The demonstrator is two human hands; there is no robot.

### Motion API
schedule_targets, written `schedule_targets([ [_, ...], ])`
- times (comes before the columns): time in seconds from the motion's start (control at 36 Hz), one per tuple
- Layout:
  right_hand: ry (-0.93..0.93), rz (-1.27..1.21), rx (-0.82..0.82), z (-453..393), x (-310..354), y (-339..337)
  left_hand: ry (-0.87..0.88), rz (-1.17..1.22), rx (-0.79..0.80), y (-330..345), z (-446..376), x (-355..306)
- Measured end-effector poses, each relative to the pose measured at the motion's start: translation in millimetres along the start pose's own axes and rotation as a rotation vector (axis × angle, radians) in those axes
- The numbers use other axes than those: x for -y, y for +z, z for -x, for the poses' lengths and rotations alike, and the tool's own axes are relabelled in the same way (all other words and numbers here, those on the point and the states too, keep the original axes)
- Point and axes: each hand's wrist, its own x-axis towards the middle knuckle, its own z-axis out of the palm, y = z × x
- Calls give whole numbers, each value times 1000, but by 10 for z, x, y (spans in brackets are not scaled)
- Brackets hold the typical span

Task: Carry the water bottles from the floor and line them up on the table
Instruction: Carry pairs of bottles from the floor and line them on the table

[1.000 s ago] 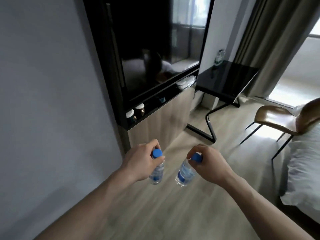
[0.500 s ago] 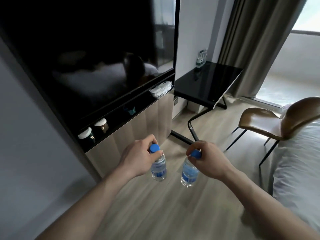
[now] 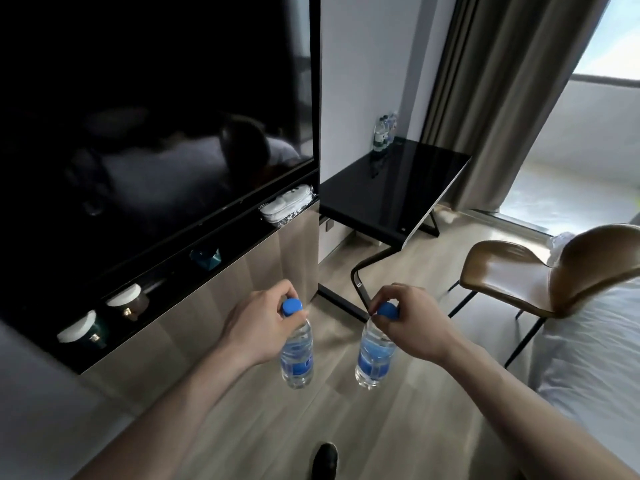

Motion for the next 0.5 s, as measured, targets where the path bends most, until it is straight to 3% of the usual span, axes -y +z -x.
schedule_targets([
  [0.5,96,7,-105,-1752,-1077,-600,102,69,72,623,-2474,-368],
])
